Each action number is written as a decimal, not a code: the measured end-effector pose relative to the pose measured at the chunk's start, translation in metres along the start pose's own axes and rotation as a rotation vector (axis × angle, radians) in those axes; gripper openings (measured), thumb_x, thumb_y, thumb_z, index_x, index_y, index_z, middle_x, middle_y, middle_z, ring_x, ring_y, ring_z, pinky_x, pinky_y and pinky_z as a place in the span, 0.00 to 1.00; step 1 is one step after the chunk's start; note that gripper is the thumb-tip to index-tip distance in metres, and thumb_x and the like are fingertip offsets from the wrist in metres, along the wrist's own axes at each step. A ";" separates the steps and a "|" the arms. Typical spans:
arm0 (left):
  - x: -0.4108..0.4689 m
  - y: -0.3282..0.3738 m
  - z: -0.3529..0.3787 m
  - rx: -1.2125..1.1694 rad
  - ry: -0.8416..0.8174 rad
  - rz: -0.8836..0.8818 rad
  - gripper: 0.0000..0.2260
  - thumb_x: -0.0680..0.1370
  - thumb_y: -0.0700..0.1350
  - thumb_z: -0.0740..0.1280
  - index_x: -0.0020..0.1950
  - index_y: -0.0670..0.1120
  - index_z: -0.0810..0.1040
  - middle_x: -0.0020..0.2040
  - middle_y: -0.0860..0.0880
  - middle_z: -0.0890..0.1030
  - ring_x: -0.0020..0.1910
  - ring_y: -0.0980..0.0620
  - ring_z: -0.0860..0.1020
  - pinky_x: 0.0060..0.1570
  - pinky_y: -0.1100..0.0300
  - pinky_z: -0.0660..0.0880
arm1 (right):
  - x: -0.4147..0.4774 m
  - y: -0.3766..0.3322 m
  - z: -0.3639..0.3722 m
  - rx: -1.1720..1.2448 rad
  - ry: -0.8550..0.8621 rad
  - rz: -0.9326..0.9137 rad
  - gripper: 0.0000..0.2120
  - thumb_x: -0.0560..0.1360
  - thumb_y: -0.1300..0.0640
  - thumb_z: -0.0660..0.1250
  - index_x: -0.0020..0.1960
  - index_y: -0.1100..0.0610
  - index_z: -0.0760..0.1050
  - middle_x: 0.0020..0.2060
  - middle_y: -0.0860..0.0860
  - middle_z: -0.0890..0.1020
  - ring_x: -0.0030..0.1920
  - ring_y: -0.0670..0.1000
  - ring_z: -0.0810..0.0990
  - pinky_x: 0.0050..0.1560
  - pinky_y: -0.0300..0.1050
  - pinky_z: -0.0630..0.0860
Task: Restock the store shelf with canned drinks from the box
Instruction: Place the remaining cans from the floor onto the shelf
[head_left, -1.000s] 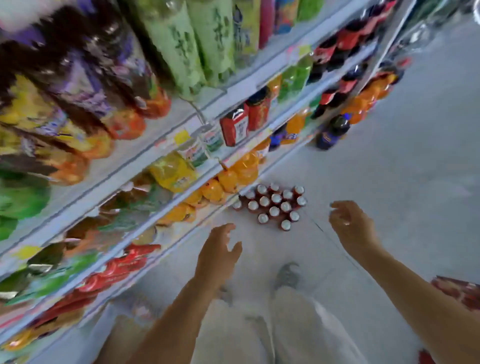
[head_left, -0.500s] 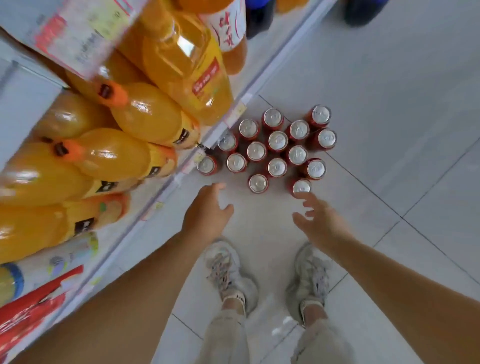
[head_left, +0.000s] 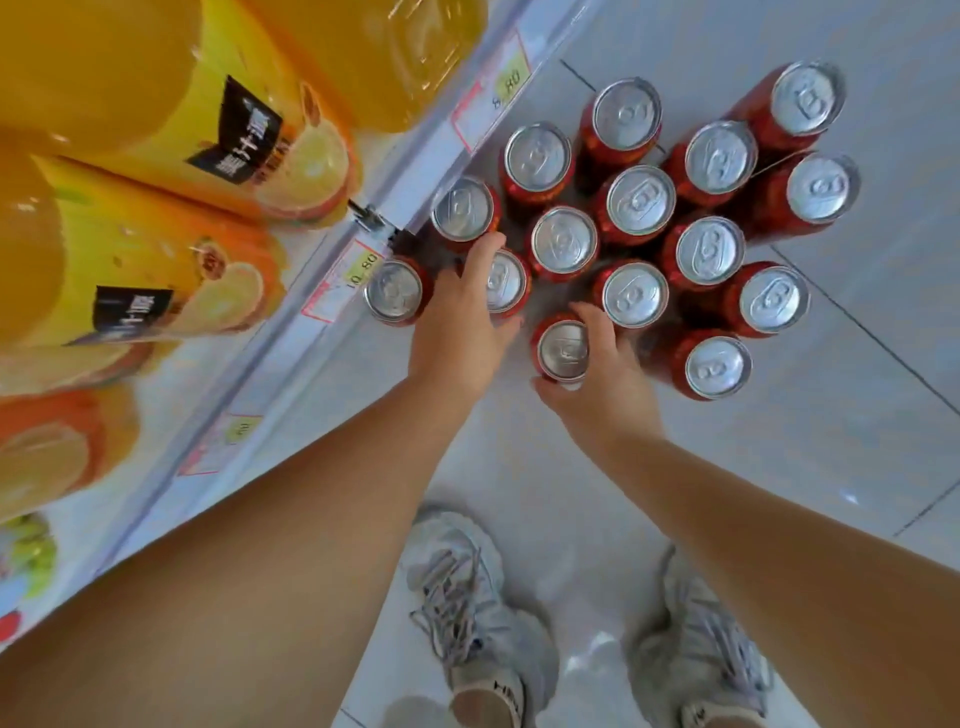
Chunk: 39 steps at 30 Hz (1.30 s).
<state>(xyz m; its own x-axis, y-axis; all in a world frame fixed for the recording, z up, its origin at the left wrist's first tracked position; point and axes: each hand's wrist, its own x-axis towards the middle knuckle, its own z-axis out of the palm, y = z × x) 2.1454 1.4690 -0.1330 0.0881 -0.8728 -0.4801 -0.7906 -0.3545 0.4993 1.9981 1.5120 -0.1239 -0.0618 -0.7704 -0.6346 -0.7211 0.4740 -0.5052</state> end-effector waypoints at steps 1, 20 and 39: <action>0.002 0.000 0.001 -0.008 0.018 0.004 0.34 0.71 0.47 0.76 0.72 0.57 0.63 0.59 0.45 0.77 0.59 0.44 0.76 0.57 0.47 0.76 | 0.001 0.000 0.000 -0.021 0.018 -0.004 0.36 0.67 0.50 0.75 0.69 0.43 0.61 0.61 0.52 0.76 0.59 0.57 0.76 0.54 0.49 0.75; -0.294 0.220 -0.343 -0.151 0.235 -0.003 0.34 0.64 0.59 0.76 0.68 0.63 0.69 0.60 0.59 0.81 0.58 0.55 0.79 0.51 0.56 0.78 | -0.304 -0.233 -0.335 -0.086 0.092 -0.221 0.34 0.61 0.46 0.78 0.64 0.44 0.69 0.48 0.49 0.84 0.50 0.57 0.82 0.46 0.44 0.76; -0.630 0.284 -0.691 -0.483 1.080 0.234 0.33 0.65 0.54 0.78 0.62 0.74 0.67 0.61 0.69 0.74 0.62 0.66 0.74 0.59 0.66 0.73 | -0.643 -0.549 -0.457 0.105 0.014 -1.170 0.34 0.65 0.50 0.78 0.58 0.28 0.61 0.49 0.26 0.73 0.46 0.39 0.81 0.42 0.39 0.78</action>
<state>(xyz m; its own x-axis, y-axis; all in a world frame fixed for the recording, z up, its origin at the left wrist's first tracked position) 2.2841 1.6859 0.8095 0.6169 -0.6813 0.3941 -0.5673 -0.0377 0.8227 2.1186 1.5523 0.8283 0.5926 -0.7643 0.2543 -0.2835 -0.4934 -0.8223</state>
